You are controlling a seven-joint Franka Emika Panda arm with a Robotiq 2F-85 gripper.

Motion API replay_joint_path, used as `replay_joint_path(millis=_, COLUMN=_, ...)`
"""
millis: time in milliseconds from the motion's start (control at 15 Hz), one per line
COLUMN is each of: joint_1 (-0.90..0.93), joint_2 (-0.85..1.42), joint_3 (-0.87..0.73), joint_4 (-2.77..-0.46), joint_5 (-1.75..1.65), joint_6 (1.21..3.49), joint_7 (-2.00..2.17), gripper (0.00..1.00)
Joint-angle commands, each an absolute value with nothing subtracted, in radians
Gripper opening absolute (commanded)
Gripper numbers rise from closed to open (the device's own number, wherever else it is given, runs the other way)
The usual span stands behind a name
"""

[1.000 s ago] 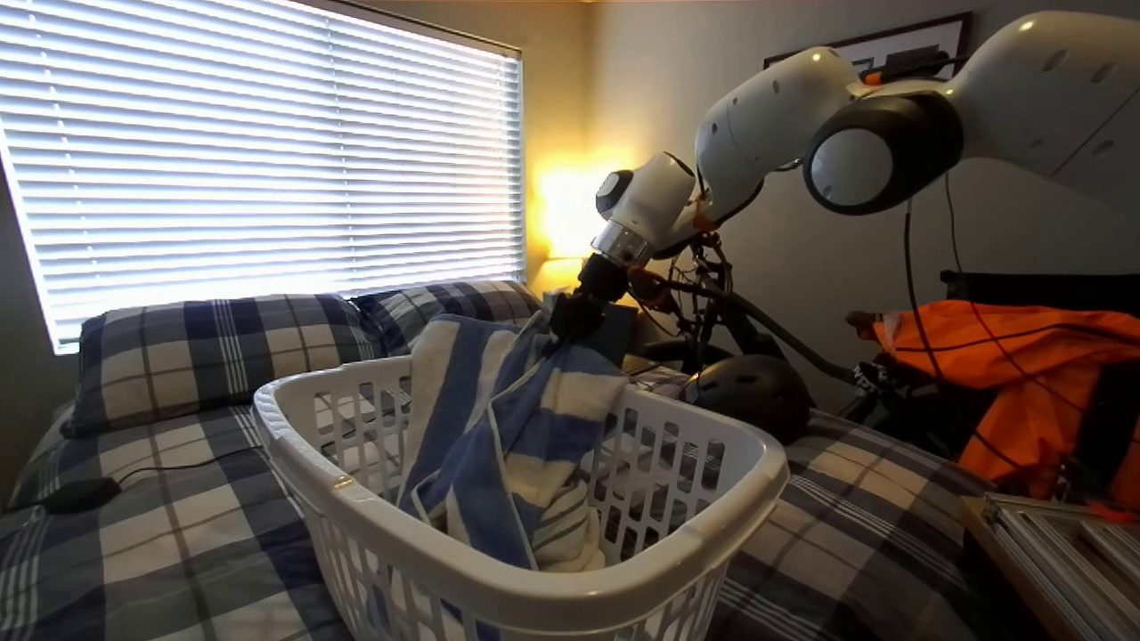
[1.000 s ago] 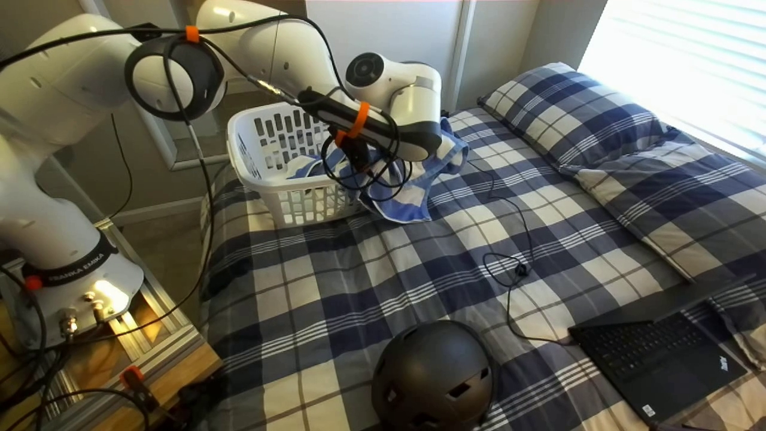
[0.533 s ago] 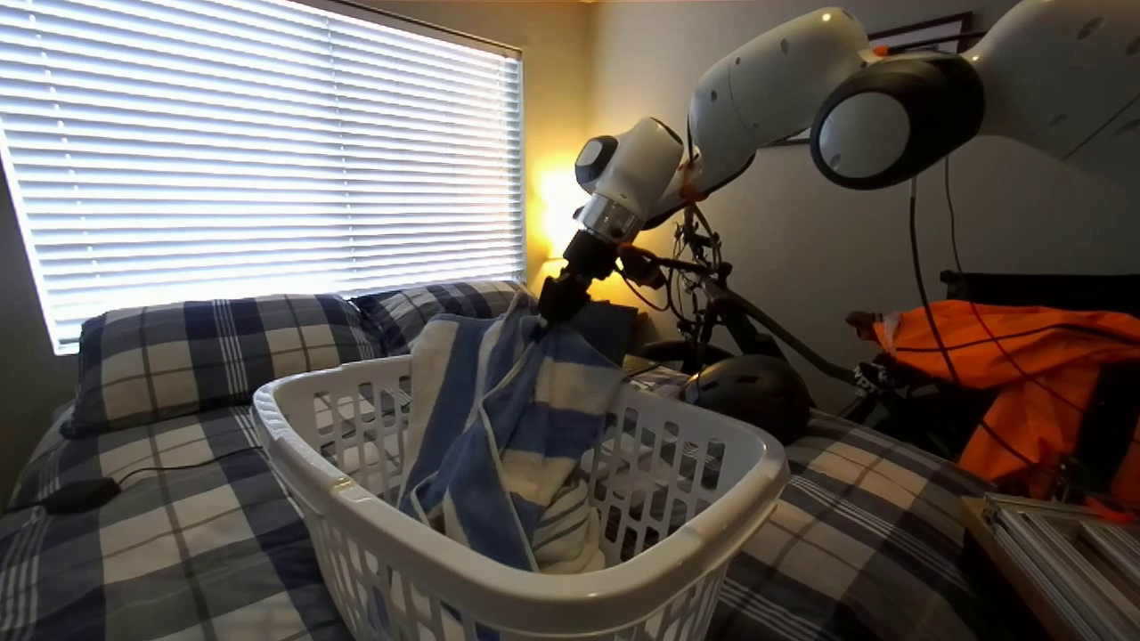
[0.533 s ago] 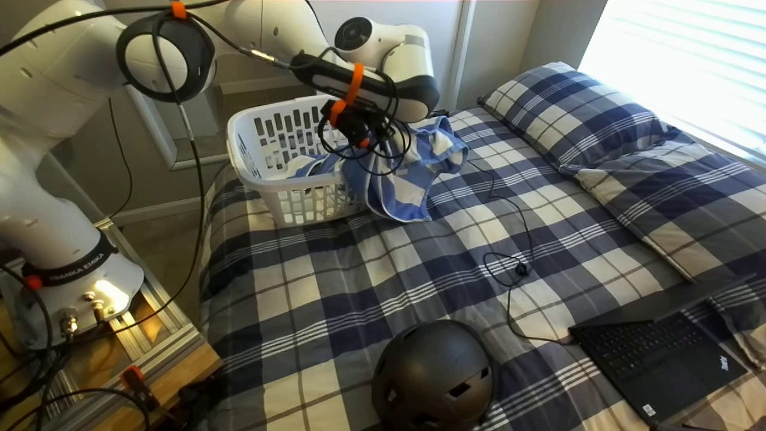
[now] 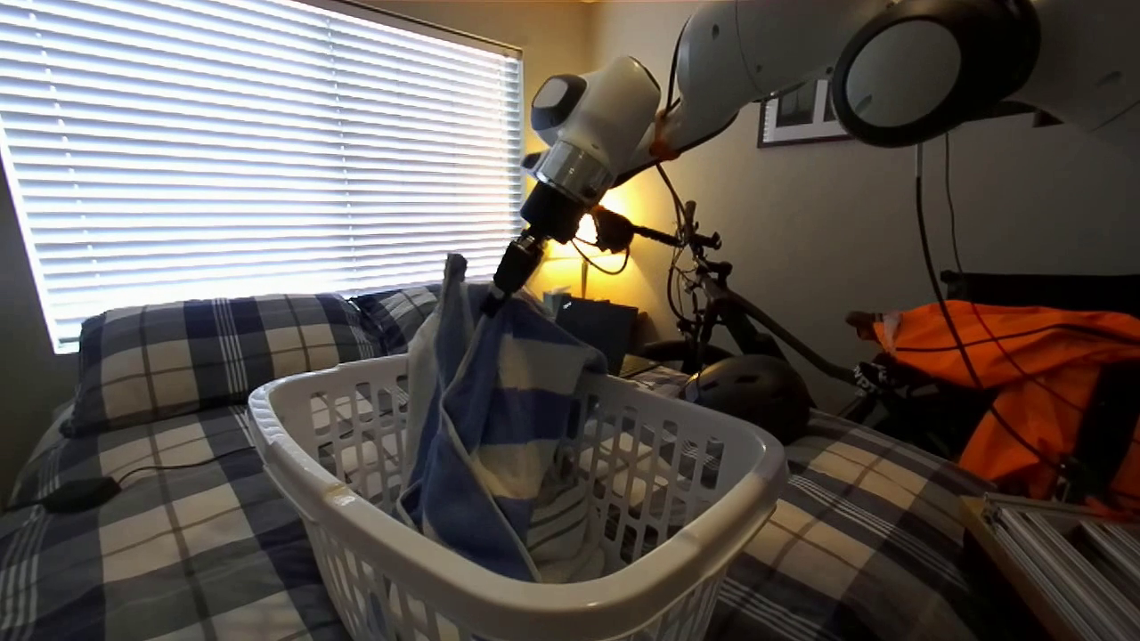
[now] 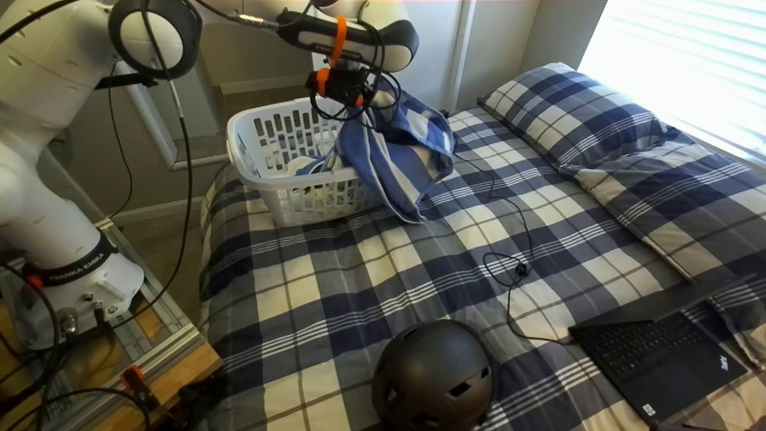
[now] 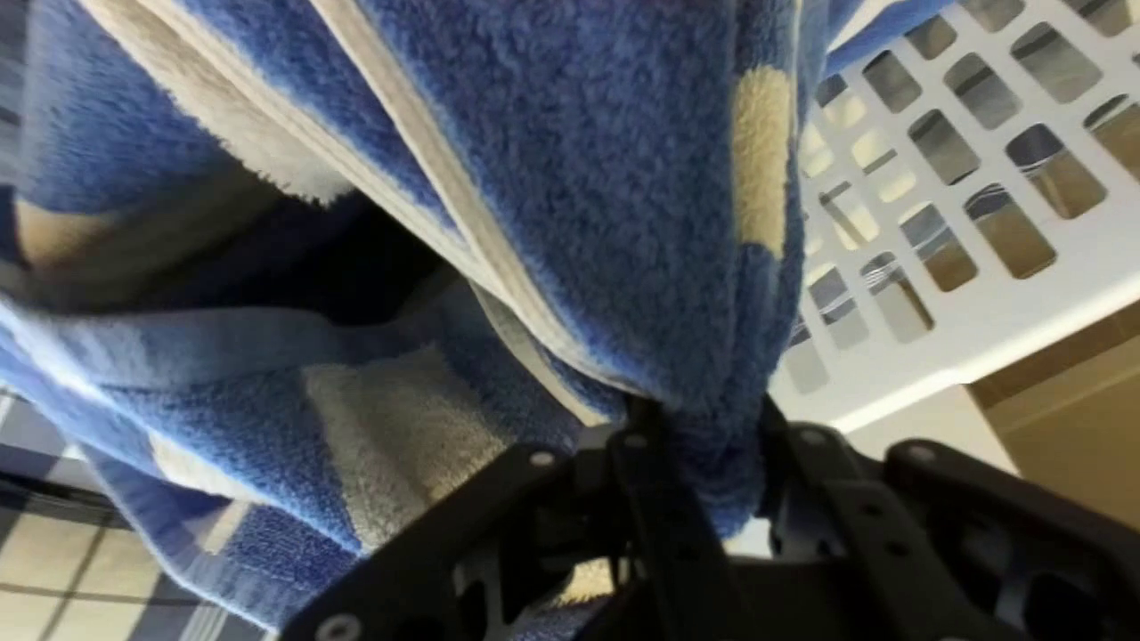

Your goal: Put the white and blue towel in the basket.

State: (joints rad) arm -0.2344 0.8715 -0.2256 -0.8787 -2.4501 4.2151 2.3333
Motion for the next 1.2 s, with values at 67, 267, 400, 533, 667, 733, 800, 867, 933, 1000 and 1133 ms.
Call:
replay_joint_path(millis=67, joint_1=-0.204, joint_2=0.796, joint_3=-0.064, joint_4=-0.997, joint_5=-2.526, joint_6=4.237, joint_7=2.224, gripper=0.06)
replay_joint_path(millis=267, joint_1=-0.199, joint_2=0.774, joint_3=0.022, joint_4=-1.108, joint_5=-2.510, joint_6=4.237, joint_7=2.158, gripper=0.06)
replay_joint_path(millis=400, joint_1=-0.217, joint_2=0.758, joint_3=0.094, joint_4=-1.190, joint_5=-2.510, joint_6=4.237, joint_7=2.123, gripper=0.06)
replay_joint_path(millis=533, joint_1=-0.240, joint_2=0.741, joint_3=0.159, joint_4=-1.279, joint_5=-2.510, joint_6=4.237, joint_7=2.092, gripper=0.06)
replay_joint_path(millis=667, joint_1=-0.265, joint_2=0.729, joint_3=0.217, joint_4=-1.367, joint_5=-2.510, joint_6=4.237, joint_7=2.063, gripper=0.06)
replay_joint_path(millis=733, joint_1=-0.275, joint_2=0.723, joint_3=0.241, joint_4=-1.413, joint_5=-2.510, joint_6=4.237, joint_7=2.049, gripper=0.06)
replay_joint_path(millis=800, joint_1=-0.286, joint_2=0.718, joint_3=0.264, joint_4=-1.458, joint_5=-2.510, joint_6=4.237, joint_7=2.038, gripper=0.06)
replay_joint_path(millis=867, joint_1=-0.294, joint_2=0.712, joint_3=0.281, joint_4=-1.503, joint_5=-2.510, joint_6=4.237, joint_7=2.028, gripper=0.06)
replay_joint_path(millis=933, joint_1=-0.295, joint_2=0.703, joint_3=0.287, joint_4=-1.550, joint_5=-2.510, joint_6=4.237, joint_7=2.021, gripper=0.06)
replay_joint_path(millis=1000, joint_1=-0.293, joint_2=0.692, joint_3=0.286, joint_4=-1.599, joint_5=-2.510, joint_6=4.238, joint_7=2.018, gripper=0.06)
replay_joint_path(millis=1133, joint_1=-0.239, joint_2=0.652, joint_3=0.206, joint_4=-1.673, joint_5=-2.510, joint_6=4.238, joint_7=2.045, gripper=0.49)
